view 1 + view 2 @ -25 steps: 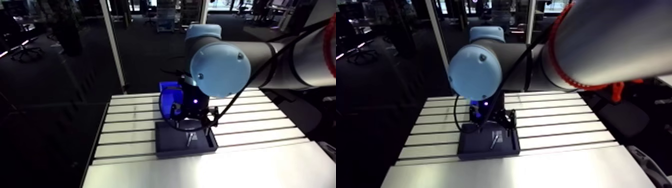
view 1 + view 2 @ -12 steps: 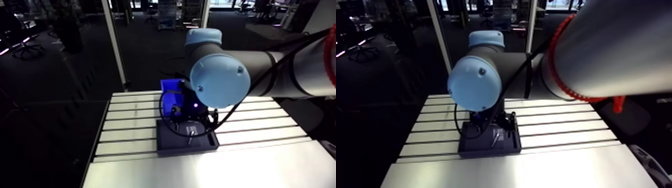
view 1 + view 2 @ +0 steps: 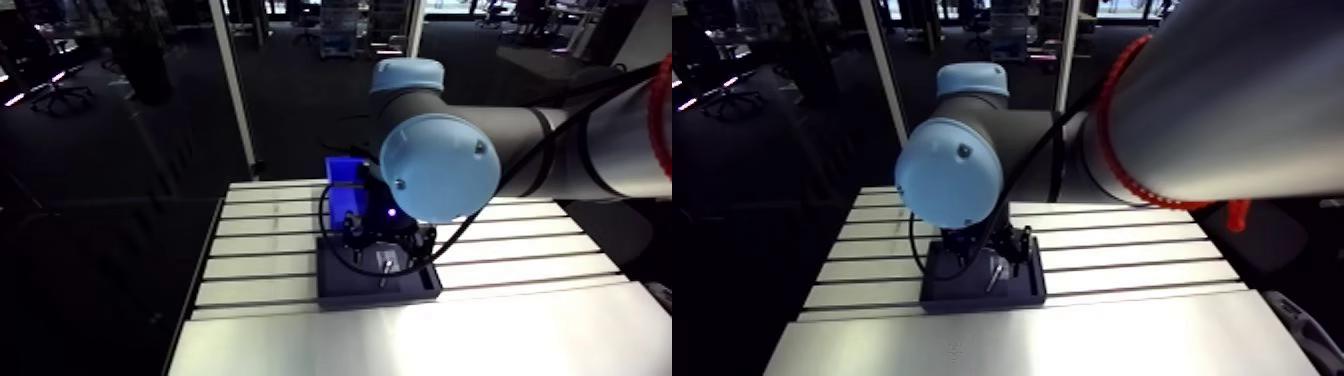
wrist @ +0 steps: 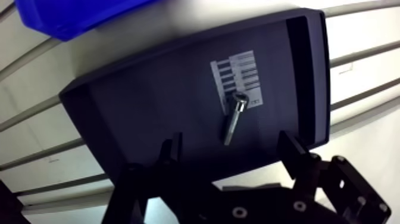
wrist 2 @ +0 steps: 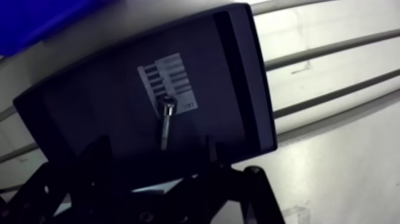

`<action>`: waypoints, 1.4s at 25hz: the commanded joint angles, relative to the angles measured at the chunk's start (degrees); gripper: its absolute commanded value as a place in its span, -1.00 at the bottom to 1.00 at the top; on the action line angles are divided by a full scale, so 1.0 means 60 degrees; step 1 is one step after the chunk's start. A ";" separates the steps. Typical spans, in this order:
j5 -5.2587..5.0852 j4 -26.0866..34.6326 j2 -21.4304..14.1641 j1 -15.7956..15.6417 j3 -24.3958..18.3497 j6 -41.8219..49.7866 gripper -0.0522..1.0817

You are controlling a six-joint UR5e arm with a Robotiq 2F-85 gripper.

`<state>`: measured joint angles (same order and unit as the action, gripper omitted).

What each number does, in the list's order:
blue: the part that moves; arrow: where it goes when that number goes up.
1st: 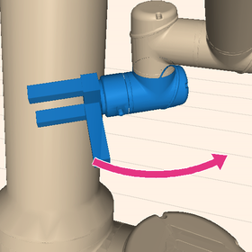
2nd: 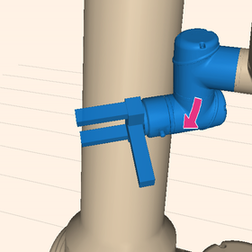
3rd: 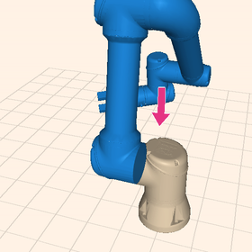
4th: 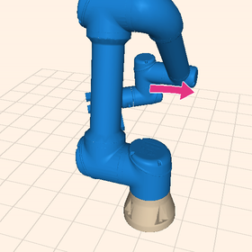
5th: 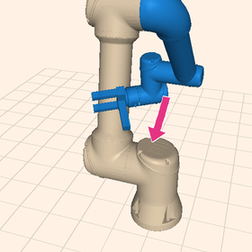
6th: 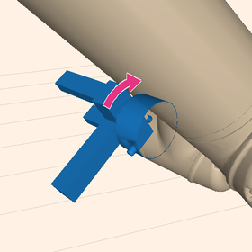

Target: Pick up the M10 bolt from the tray and put it into the blue bin.

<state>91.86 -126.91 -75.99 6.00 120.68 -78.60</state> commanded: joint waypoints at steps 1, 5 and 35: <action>0.0049 0.0021 0.0164 -0.0034 0.0007 -0.0002 -0.67; 0.0049 0.0021 0.0223 -0.0019 -0.0008 -0.0002 -0.62; 0.0064 0.0006 0.0384 -0.0004 -0.0022 0.0027 -0.06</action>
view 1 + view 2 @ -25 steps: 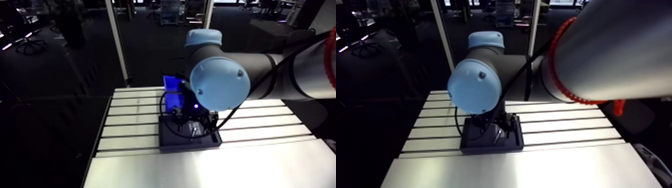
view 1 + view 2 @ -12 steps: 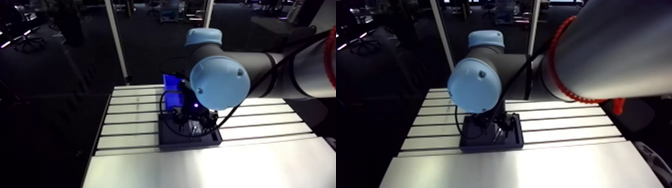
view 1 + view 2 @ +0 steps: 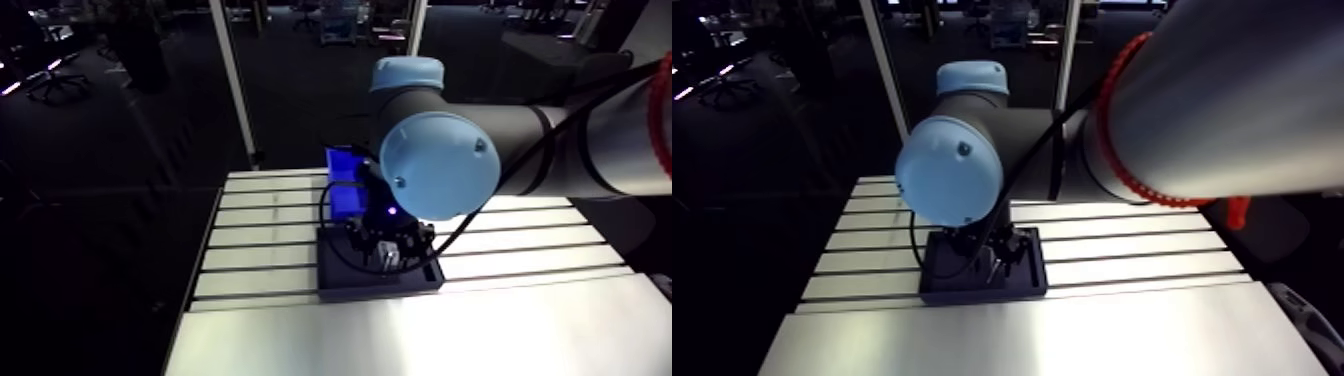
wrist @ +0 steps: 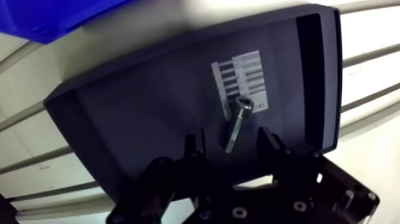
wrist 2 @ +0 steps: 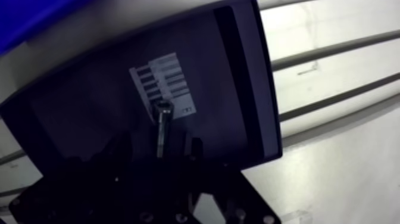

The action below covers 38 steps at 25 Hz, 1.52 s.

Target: Pick up the M10 bolt from the tray and put it into the blue bin.

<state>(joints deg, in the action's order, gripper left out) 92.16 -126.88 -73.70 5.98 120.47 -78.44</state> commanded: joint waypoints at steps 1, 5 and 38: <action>0.0013 0.0000 0.0001 0.0000 0.0012 0.0001 -0.04; 0.0072 0.0014 0.0001 0.0000 0.0012 0.0015 -0.02; 0.0086 0.0000 0.0060 0.0030 -0.0002 0.0059 0.22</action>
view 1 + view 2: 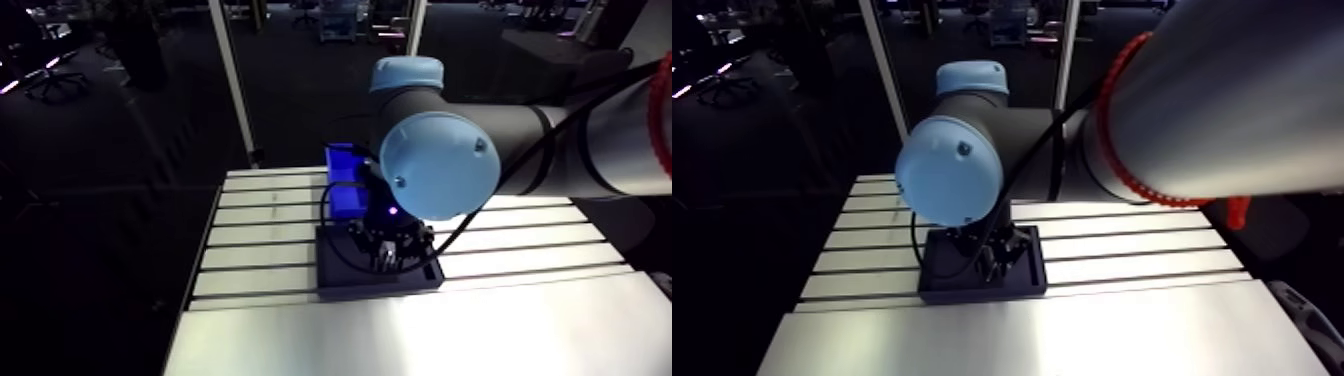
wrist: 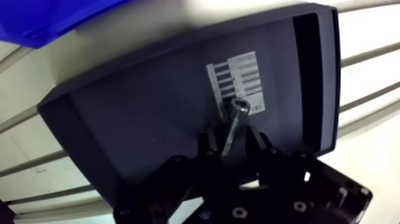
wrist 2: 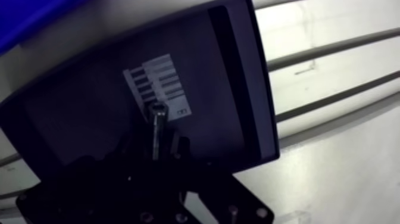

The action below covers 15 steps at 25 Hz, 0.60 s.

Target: Pick up the M10 bolt from the tray and put it into the blue bin.

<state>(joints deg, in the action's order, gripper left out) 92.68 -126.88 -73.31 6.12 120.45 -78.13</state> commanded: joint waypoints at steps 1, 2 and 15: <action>0.0000 0.0000 -0.0006 0.0021 0.0016 0.0008 0.25; 0.0000 0.0000 -0.0006 0.0006 0.0016 0.0008 0.25; 0.0000 0.0000 -0.0020 0.0006 0.0016 0.0023 0.33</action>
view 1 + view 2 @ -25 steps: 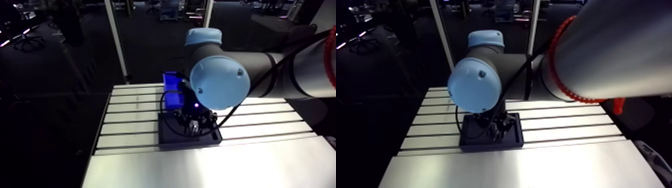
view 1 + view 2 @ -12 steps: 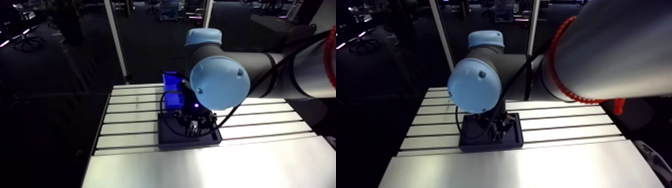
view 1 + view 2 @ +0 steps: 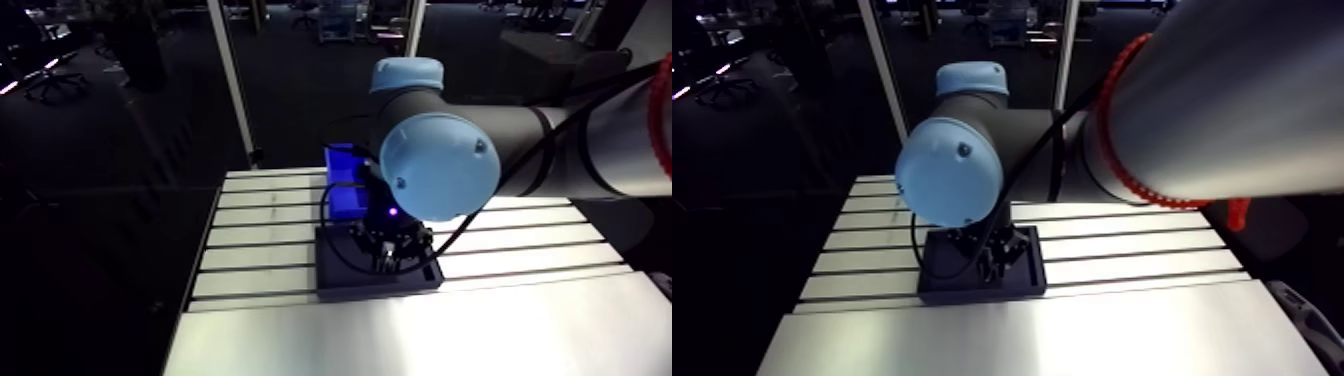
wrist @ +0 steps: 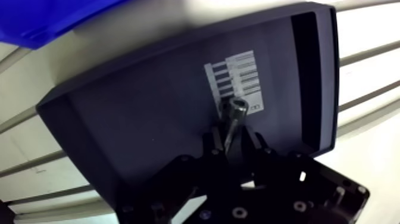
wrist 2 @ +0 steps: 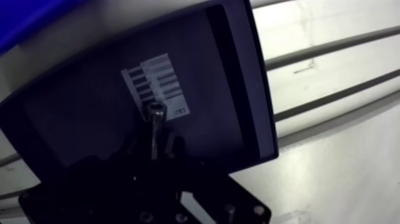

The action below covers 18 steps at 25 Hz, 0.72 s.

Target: Pick up the M10 bolt from the tray and put it into the blue bin.

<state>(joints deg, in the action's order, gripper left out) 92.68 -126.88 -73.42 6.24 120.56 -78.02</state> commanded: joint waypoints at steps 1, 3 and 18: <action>0.0000 0.0000 -0.0002 0.0001 -0.0002 0.0003 0.33; 0.0000 0.0000 0.0013 -0.0014 -0.0002 0.0003 0.33; -0.0015 -0.0014 -0.0002 0.0001 0.0012 0.0018 0.40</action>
<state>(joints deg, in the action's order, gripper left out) 92.61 -126.88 -73.43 6.23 120.63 -77.94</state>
